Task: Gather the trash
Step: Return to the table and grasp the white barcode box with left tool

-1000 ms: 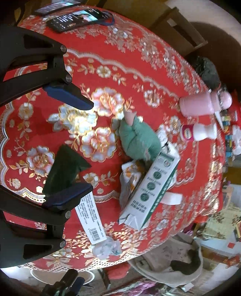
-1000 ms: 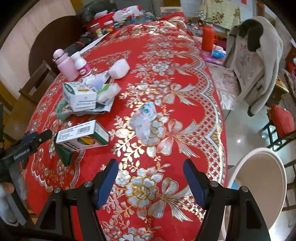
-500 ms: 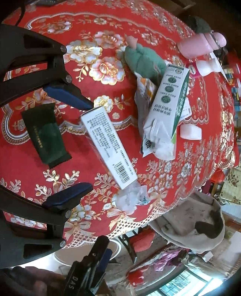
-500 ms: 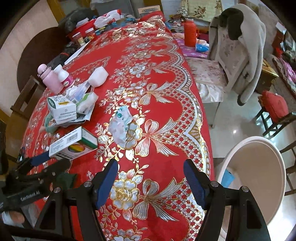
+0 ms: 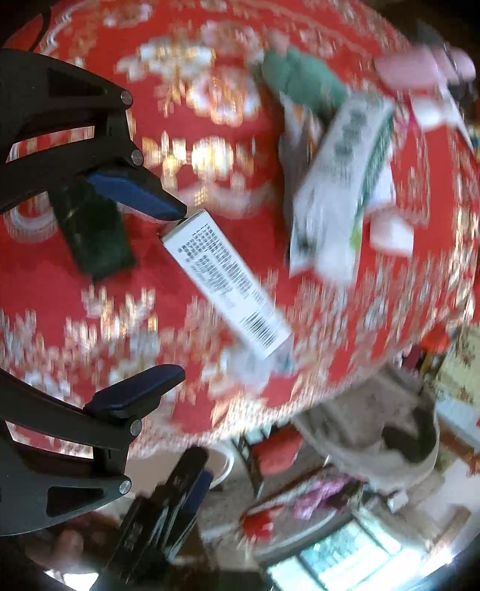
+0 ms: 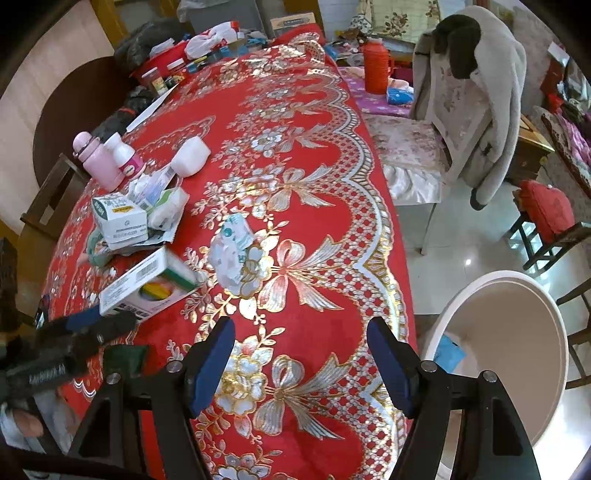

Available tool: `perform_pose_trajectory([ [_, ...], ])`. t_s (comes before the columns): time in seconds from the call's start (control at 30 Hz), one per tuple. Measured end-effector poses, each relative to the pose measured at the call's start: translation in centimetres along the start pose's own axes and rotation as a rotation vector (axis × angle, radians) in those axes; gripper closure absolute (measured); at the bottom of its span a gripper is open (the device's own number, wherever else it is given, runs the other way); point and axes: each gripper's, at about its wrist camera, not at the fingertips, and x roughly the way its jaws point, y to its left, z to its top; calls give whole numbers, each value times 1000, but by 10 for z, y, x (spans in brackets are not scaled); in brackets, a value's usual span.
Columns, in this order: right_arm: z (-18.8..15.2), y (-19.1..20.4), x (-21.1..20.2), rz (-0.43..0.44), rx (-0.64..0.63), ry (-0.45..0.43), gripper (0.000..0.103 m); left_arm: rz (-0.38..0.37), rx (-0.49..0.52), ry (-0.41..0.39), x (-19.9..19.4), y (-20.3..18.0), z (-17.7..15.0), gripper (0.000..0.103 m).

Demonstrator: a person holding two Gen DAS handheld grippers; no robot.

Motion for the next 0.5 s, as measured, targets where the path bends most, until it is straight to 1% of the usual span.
perform_pose_trajectory([
  [0.07,0,-5,0,-8,11,1,31,-51,25,-7,-2,-12,2,24],
  [0.13,0,-9,0,-14,23,5,31,-54,47,-22,-7,-19,4,24],
  [0.2,-1,-13,1,-12,35,10,31,-41,68,-37,-14,-22,7,24],
  [0.23,-1,-14,2,-9,42,11,31,-32,74,-44,-17,-22,8,24],
  [0.33,0,-14,4,-6,44,13,31,32,106,-64,-20,-21,14,24],
  [0.4,1,-12,5,-5,40,14,31,78,131,-58,-15,-20,19,23],
  [0.5,2,-11,5,-5,36,10,31,120,182,-33,-2,-20,25,23],
])
